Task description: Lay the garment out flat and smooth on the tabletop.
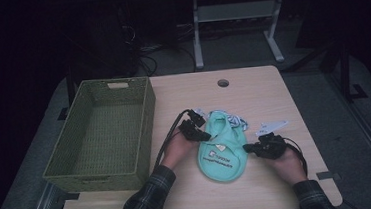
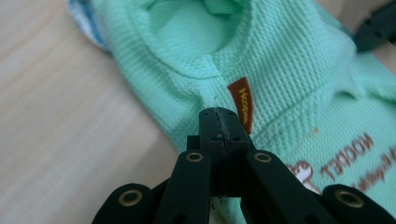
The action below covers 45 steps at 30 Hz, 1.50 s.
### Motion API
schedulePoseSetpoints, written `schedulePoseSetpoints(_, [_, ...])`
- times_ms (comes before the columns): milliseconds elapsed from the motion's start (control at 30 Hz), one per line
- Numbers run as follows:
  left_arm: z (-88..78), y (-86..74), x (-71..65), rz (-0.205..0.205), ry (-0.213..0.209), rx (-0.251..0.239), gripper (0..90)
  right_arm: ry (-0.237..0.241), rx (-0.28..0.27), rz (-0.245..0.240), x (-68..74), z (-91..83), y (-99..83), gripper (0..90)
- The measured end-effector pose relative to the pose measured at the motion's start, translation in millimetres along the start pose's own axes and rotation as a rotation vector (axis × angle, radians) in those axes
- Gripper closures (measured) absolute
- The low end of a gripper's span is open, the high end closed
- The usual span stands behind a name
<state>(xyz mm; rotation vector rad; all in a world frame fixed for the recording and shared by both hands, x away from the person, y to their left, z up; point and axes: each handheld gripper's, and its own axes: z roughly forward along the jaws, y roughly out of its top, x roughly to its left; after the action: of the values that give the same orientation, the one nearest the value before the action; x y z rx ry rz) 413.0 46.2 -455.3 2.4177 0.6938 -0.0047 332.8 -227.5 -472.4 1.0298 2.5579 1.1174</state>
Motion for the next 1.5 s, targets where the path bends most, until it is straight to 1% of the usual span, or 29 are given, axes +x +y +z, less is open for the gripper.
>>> schedulePoseSetpoints(133, [-3.3, -7.8, -11.4, 0.007, -0.022, 0.004, 89.7, -0.013, 0.008, -0.004, -4.3, -1.9, 0.1, 89.8])
schedulePoseSetpoints(167, [-4.5, -10.4, -14.6, 0.016, -0.033, 0.009, 89.6, -0.019, 0.011, -0.006, -5.7, -2.4, 0.2, 89.8])
schedulePoseSetpoints(200, [-4.8, -12.7, -18.1, 0.01, -0.04, 0.001, 89.7, -0.024, 0.015, -0.004, -7.5, -3.1, 0.4, 89.8])
schedulePoseSetpoints(267, [-6.4, -16.9, -23.3, 0.02, -0.052, -0.001, 89.6, -0.031, 0.018, -0.007, -11.0, -3.8, 0.5, 89.8])
schedulePoseSetpoints(300, [-7.1, -18.3, -25.2, 0.022, -0.05, -0.006, 89.6, -0.032, 0.012, 0.002, -12.9, -3.8, 0.3, 89.9])
schedulePoseSetpoints(333, [-8.4, -20.7, -27.5, 0.027, -0.044, -0.016, 89.2, -0.032, 0.008, 0.001, -14.2, -3.7, 0.1, 89.8])
schedulePoseSetpoints(433, [-12.9, -26.1, -26.8, 0.03, -0.019, -0.027, 88.3, -0.031, 0.001, 0.002, -15.1, -3.6, -0.6, 89.8])
schedulePoseSetpoints(467, [-14.0, -28.2, -26.2, 0.002, -0.021, -0.039, 88.3, -0.034, 0.001, 0.002, -14.7, -3.5, -0.6, 89.8])
schedulePoseSetpoints(533, [-16.2, -29.8, -24.5, 0.008, -0.025, -0.038, 88.3, -0.039, 0.006, 0.001, -13.8, -3.7, -0.2, 89.8])
schedulePoseSetpoints(567, [-16.0, -30.2, -26.2, -0.002, -0.035, -0.05, 88.2, -0.039, 0.005, 0.002, -13.8, -3.7, -0.3, 89.7])
schedulePoseSetpoints(700, [-15.5, -28.6, -34.5, 0.017, -0.061, -0.051, 85.5, -0.038, 0.0, 0.005, -14.1, -3.6, -0.7, 89.7])
schedulePoseSetpoints(733, [-15.6, -28.3, -35.9, 0.018, -0.055, -0.054, 84.6, -0.04, 0.001, 0.004, -13.7, -3.6, -0.7, 89.7])
schedulePoseSetpoints(767, [-16.1, -27.8, -36.4, 0.028, -0.047, -0.06, 84.0, -0.041, 0.003, 0.003, -13.5, -3.7, -0.6, 89.8])
schedulePoseSetpoints(800, [-16.9, -27.3, -36.2, 0.02, -0.033, -0.075, 83.5, -0.042, 0.005, 0.003, -13.3, -3.8, -0.5, 89.7])
schedulePoseSetpoints(833, [-17.7, -27.0, -34.3, 0.027, -0.022, -0.078, 83.3, -0.042, 0.005, 0.004, -13.3, -3.8, -0.4, 89.6])
schedulePoseSetpoints(867, [-18.3, -26.9, -32.1, 0.02, -0.009, -0.086, 83.3, -0.042, 0.004, 0.004, -13.3, -3.7, -0.4, 89.3])
schedulePoseSetpoints(900, [-18.6, -27.1, -29.4, 0.011, -0.006, -0.09, 83.3, -0.041, 0.005, 0.008, -13.1, -3.8, -0.3, 88.4])
schedulePoseSetpoints(967, [-16.3, -27.7, -27.3, -0.011, -0.014, -0.097, 83.3, -0.034, 0.008, 0.008, -12.2, -4.4, 0.0, 84.4])
schedulePoseSetpoints(1033, [-14.4, -27.9, -28.6, 0.0, -0.019, -0.085, 82.0, 0.0, -0.009, 0.016, -10.3, -7.0, -0.5, 82.5])
schedulePoseSetpoints(1067, [-13.4, -27.8, -29.7, 0.014, -0.019, -0.075, 81.1, 0.004, -0.012, 0.019, -8.6, -8.5, -0.6, 81.7])
schedulePoseSetpoints(1167, [-10.2, -26.7, -33.1, 0.015, -0.026, -0.076, 78.0, 0.021, -0.026, 0.012, -1.1, -15.2, -2.0, 78.1])
schedulePoseSetpoints(1200, [-9.3, -26.2, -33.5, 0.029, -0.023, -0.061, 77.3, 0.027, -0.026, 0.013, 0.5, -16.0, -2.5, 76.5])
schedulePoseSetpoints(1267, [-5.9, -26.2, -35.5, 0.028, -0.026, -0.063, 74.2, 0.033, -0.02, 0.0, 3.8, -16.8, -4.4, 73.2])
schedulePoseSetpoints(1300, [-5.2, -26.1, -36.0, 0.03, -0.031, -0.064, 72.1, 0.042, -0.014, 0.011, 5.9, -16.4, -5.1, 71.6])
schedulePoseSetpoints(1367, [-4.0, -25.1, -37.4, 0.034, -0.035, -0.067, 69.0, 0.042, 0.003, -0.003, 7.4, -13.3, -7.1, 69.4])
schedulePoseSetpoints(1400, [-2.9, -24.7, -38.4, 0.026, -0.038, -0.076, 66.2, 0.042, 0.022, -0.001, 8.8, -11.0, -8.5, 68.7])
schedulePoseSetpoints(1433, [-2.8, -24.4, -38.4, 0.03, -0.039, -0.073, 63.8, 0.046, 0.012, 0.001, 9.2, -10.7, -9.2, 68.0])
schedulePoseSetpoints(1467, [-2.0, -24.2, -39.3, 0.029, -0.034, -0.08, 62.2, 0.044, 0.015, -0.001, 9.3, -10.7, -8.9, 68.2])
schedulePoseSetpoints(1500, [-2.0, -24.0, -39.4, 0.032, -0.028, -0.08, 61.2, 0.03, 0.019, -0.018, 11.0, -10.6, -8.5, 70.6])
